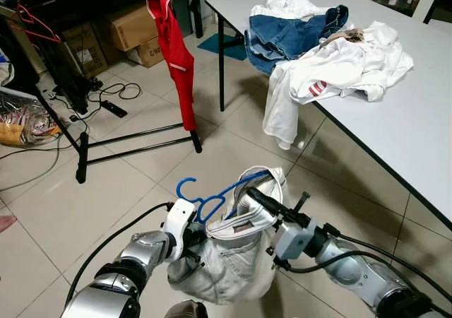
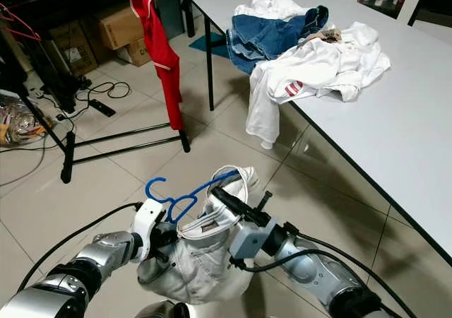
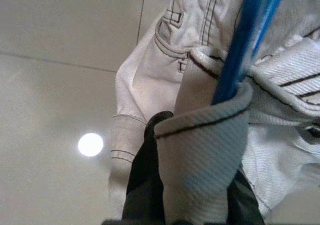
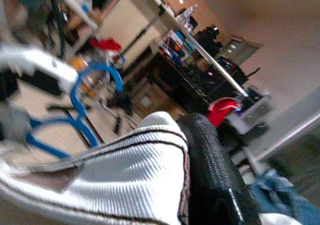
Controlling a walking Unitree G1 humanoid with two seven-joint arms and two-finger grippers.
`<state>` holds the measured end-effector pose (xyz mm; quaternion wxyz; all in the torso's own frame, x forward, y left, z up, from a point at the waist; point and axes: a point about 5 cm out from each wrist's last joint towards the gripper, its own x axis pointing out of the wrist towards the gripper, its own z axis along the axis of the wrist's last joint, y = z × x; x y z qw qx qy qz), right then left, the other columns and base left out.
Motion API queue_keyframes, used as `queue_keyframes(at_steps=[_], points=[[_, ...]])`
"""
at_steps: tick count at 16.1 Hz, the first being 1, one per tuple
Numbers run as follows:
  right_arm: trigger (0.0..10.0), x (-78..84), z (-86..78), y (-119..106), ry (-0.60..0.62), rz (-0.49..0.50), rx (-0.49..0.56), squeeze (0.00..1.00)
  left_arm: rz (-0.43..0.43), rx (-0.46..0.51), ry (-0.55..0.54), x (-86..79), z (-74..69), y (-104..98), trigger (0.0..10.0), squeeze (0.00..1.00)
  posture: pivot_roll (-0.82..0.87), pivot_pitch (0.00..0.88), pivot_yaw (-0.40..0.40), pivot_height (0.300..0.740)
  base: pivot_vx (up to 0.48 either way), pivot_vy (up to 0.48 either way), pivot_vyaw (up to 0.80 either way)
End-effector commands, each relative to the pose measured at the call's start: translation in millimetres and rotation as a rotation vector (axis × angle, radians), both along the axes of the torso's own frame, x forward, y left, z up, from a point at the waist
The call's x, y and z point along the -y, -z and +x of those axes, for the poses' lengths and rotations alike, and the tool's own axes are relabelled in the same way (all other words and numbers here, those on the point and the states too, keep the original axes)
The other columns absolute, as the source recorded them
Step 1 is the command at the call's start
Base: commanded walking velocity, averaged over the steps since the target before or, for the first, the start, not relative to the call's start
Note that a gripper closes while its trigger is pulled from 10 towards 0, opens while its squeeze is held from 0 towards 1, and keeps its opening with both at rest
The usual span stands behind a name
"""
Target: Hang hanger
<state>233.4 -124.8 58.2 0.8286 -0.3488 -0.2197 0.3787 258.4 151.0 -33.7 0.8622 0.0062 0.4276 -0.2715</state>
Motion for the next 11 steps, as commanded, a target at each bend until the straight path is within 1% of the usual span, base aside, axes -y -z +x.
queue_keyframes(at_steps=[1,2,3,4,5,6,7,8,9,11], points=[[10.0,9.6,16.1,-36,0.076,0.084,0.207,0.00,0.119,-0.109,-0.139,-31.7,-19.7,15,10.0,0.00,0.01,0.000,0.085,0.740,0.000,0.000,0.00],[10.0,9.5,15.9,-41,0.082,0.055,0.272,0.00,0.114,-0.124,-0.162,-32.3,-21.9,17,10.0,0.00,0.01,0.000,0.084,0.740,0.000,0.000,0.00],[10.0,8.4,15.5,-46,0.083,0.065,0.311,0.00,0.113,-0.132,-0.179,-32.7,-23.8,18,10.0,0.00,0.01,0.000,0.084,0.740,0.000,0.000,0.00],[10.0,7.6,14.9,-47,0.076,0.069,0.318,0.00,0.117,-0.132,-0.179,-32.7,-24.2,19,10.0,0.00,0.01,0.000,0.084,0.740,0.000,0.000,0.00],[10.0,4.5,13.4,-42,0.056,0.107,0.263,0.00,0.133,-0.085,-0.158,-28.5,-19.7,17,10.0,0.00,0.01,0.000,0.084,0.740,0.000,0.000,0.00],[10.0,3.5,13.0,-40,0.052,0.113,0.248,0.00,0.133,-0.072,-0.150,-26.8,-18.1,16,10.0,0.00,0.01,0.000,0.082,0.740,0.000,0.000,0.00],[10.0,-1.0,12.9,-35,0.053,0.129,0.198,0.00,0.134,0.001,-0.103,-19.9,-10.9,11,10.0,0.00,0.01,0.000,0.081,0.740,0.000,0.000,0.00],[10.0,-7.0,13.2,-27,0.059,0.133,0.145,0.00,0.138,0.068,-0.027,-10.8,-4.6,6,10.0,0.00,0.01,0.000,0.081,0.740,0.000,0.000,0.00],[10.0,-9.6,14.6,-24,0.085,0.154,0.121,0.00,0.143,0.113,0.048,-3.3,-2.2,4,10.0,0.00,0.01,0.000,0.079,0.740,0.000,0.000,0.00],[10.0,-9.8,25.2,-22,0.192,0.219,0.064,0.00,0.189,0.147,0.195,7.0,-3.5,4,10.0,0.00,0.02,0.000,0.078,0.740,0.000,0.000,0.00]])
